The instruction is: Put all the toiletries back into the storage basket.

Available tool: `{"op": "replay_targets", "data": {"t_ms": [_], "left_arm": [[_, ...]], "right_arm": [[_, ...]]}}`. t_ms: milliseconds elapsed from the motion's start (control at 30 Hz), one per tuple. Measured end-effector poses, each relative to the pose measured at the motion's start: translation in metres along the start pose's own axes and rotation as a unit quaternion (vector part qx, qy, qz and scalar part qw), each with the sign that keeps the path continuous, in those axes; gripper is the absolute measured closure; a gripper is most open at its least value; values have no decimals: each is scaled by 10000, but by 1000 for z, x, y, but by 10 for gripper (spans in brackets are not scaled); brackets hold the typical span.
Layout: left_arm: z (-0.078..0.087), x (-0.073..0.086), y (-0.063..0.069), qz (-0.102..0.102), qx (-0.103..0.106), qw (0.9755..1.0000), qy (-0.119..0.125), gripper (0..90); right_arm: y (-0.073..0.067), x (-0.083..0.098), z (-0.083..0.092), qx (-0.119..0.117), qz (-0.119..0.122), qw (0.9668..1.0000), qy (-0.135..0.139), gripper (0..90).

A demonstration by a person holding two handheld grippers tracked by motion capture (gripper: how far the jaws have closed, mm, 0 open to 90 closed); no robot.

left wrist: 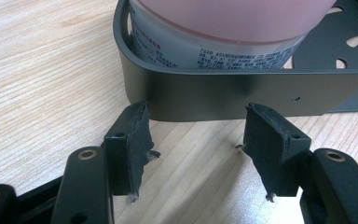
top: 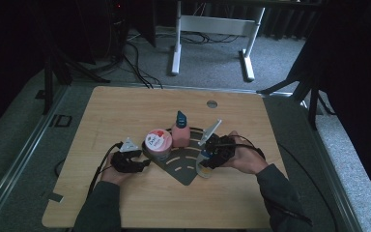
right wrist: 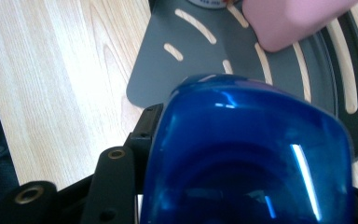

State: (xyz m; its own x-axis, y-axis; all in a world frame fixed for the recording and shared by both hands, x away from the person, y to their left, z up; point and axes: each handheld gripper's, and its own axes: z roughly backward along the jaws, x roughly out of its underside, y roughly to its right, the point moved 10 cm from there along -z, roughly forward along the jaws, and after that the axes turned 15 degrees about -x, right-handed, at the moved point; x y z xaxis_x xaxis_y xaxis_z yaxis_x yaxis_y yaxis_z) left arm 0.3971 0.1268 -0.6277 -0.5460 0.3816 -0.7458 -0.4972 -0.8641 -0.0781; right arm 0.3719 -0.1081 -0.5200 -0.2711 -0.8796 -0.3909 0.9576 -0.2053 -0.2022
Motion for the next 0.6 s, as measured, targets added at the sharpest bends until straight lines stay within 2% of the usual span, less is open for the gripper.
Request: {"op": "replay_targets", "data": {"t_ms": [600], "left_arm": [[0,0,0,13,6,10000,5,409]], "right_arm": [[-2,-24,-9,-72,48,9999,85,550]]}}
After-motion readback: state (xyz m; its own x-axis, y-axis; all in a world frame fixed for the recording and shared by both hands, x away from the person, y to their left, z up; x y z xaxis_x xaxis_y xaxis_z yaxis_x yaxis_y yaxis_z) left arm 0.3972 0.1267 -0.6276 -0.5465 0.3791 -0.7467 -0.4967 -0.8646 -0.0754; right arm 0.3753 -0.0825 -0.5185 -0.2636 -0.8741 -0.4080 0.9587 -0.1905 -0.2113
